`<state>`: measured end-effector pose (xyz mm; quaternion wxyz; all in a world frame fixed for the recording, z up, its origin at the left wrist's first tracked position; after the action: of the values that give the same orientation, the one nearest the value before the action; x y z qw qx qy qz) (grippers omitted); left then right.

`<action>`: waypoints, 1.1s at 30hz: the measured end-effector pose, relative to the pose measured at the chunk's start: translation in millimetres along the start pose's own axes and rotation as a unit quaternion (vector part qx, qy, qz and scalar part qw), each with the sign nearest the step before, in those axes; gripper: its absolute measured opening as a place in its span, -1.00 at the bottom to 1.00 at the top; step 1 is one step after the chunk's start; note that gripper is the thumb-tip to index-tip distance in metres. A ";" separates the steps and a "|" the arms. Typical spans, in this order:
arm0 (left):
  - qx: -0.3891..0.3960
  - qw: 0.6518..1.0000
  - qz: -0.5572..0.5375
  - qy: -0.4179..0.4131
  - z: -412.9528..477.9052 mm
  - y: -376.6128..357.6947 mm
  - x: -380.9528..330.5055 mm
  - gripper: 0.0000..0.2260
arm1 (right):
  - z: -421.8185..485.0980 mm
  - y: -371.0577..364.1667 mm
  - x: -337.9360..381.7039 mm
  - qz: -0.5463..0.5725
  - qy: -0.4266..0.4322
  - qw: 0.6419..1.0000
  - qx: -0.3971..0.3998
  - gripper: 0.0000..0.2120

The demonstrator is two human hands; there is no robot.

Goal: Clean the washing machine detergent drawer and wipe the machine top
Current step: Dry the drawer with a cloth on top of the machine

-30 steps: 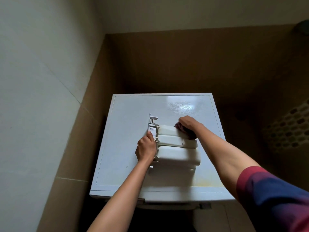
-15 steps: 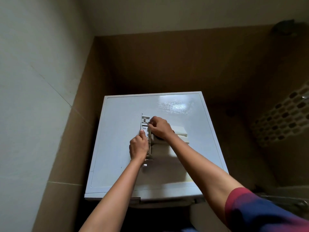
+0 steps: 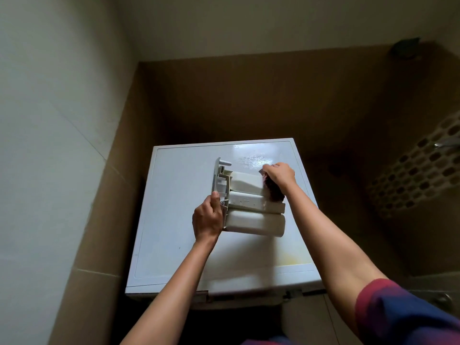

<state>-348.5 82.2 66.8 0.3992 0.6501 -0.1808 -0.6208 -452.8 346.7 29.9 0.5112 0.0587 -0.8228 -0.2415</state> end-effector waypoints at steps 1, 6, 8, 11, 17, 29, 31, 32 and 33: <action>-0.011 1.000 -0.011 -0.007 -0.4 4.5 -0.5 -0.56 | -1.1 1.8 7.4 0.018 0.010 1.000 -0.002 -0.80; 0.033 0.992 -0.116 0.045 7.0 7.6 12.4 -0.47 | -21.0 10.6 35.7 0.059 0.113 0.991 -0.037 -0.76; 0.047 0.977 -0.169 0.122 9.0 7.3 24.5 -0.34 | -34.6 13.9 40.2 0.099 0.154 0.981 -0.061 -0.78; 0.055 0.966 -0.187 0.171 14.5 13.7 26.3 -0.31 | -51.8 12.1 46.9 0.129 0.221 0.964 -0.066 -0.79; 0.169 0.917 -0.253 0.259 18.3 5.2 32.7 -0.06 | -72.0 11.6 49.1 0.104 0.287 0.948 -0.089 -0.75; 0.230 0.874 -0.363 0.227 20.9 -12.4 15.6 -0.53 | -158.1 -87.9 96.0 -0.017 0.456 0.889 0.038 -0.63; 0.228 0.873 -0.379 0.207 24.7 -14.0 11.7 -0.58 | -162.7 -100.1 98.9 -0.052 0.472 0.876 0.079 -0.61; 0.226 0.871 -0.382 0.209 25.1 -14.6 11.9 -0.58 | -162.4 -100.7 99.1 -0.067 0.479 0.871 0.084 -0.62; 0.225 0.870 -0.382 0.217 24.9 -14.8 12.5 -0.57 | -160.4 -98.1 99.2 -0.083 0.486 0.866 0.081 -0.64</action>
<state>-374.1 74.8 49.8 0.0033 0.8588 0.0380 -0.5109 -374.7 172.5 123.5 0.8180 0.2777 -0.4789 -0.1564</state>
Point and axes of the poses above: each hand's wrist, its own z-axis towards the middle knuckle, its own y-axis out of the back of the hand, x = y × z, the point moved 10 cm from there along z, towards the middle knuckle, and after that the axes turned 7 degrees about z, right-handed, at the moved point
